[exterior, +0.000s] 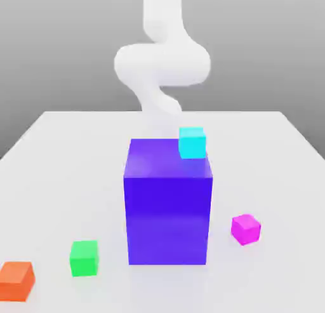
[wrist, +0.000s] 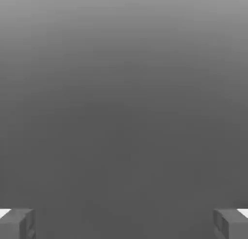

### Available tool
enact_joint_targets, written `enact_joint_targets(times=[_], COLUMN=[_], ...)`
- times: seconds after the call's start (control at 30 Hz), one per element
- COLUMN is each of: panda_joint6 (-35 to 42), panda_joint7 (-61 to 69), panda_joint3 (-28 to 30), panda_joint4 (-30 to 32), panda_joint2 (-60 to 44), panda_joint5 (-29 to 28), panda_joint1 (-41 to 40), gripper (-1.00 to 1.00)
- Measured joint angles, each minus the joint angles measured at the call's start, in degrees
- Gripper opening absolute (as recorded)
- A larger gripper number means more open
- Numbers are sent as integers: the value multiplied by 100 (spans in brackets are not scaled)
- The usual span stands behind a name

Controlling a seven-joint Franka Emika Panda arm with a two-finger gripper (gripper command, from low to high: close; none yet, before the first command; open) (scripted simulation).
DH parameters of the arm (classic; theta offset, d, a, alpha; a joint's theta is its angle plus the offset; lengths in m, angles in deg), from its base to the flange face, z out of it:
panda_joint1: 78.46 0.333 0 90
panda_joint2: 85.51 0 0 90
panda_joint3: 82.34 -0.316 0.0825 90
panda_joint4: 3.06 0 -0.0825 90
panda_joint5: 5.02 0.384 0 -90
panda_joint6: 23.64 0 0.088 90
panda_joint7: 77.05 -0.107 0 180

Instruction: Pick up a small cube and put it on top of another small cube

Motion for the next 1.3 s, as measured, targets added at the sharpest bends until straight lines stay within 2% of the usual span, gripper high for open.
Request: enact_joint_targets(times=[0.47,0.73,0.87,1.0,1.13,1.3], panda_joint6=[-1440,-2258,-2676,-3091,-3507,-4048], panda_joint7=[3847,5919,6801,7308,7480,7663], panda_joint3=[669,670,522,448,436,140], panda_joint4=[1439,2252,2663,2971,2901,2784], panda_joint2=[-2074,-3227,-3773,-4281,-4785,-5454], panda_joint5=[460,587,434,3,72,312], panda_joint1=[2188,3115,3385,3655,3585,3347], gripper=[0,0,0,0,0,0])
